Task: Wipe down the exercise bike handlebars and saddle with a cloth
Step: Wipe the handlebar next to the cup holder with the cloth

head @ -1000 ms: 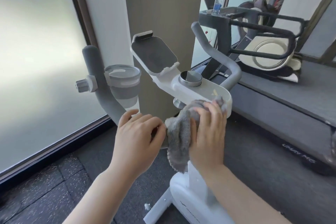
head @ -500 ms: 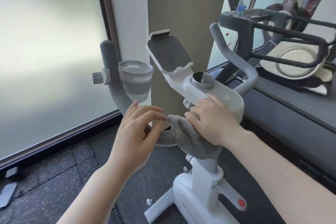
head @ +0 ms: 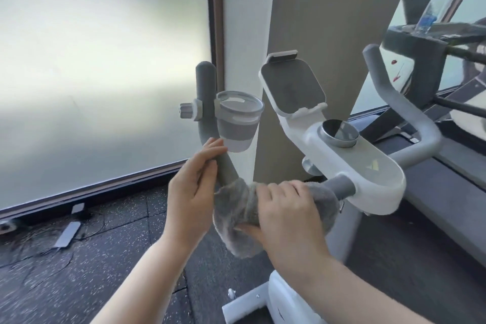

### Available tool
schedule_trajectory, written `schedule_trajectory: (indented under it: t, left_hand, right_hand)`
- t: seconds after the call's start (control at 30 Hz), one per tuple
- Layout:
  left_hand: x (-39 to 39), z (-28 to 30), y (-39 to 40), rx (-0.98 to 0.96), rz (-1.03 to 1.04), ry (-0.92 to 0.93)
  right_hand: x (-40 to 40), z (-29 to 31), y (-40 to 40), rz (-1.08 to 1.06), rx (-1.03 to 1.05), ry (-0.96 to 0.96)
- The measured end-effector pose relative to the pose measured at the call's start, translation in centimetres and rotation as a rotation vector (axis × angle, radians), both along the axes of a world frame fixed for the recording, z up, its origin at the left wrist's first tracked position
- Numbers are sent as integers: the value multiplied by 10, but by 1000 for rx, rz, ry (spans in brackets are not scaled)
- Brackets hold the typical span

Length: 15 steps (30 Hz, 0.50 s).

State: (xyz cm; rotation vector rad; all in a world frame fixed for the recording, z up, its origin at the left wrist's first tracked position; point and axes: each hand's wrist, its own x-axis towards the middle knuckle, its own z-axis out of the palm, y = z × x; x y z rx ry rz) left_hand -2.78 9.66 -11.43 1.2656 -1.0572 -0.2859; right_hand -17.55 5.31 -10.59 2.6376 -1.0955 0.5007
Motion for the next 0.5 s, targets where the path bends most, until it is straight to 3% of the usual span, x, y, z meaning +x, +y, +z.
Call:
schedule_trajectory:
  t: [0.1,0.2,0.3,0.43,0.5]
  left_hand:
    - [-7,5,-4,-38,79,100]
    - [-14,7,-6,-37,117,138]
    - [-16,9,-9,-5,165,146]
    - [-14,23,-15,34,251,180]
    - [-12,28,-17,49,288,148]
  right_hand:
    - [24,12,-1,-54,127,-69]
    - [11,7,0,54,149,-138]
    - [10,19,1,116,197,-37]
    - [61,35,-31,199,586,51]
    - [75,38,-44,219,741,-100]
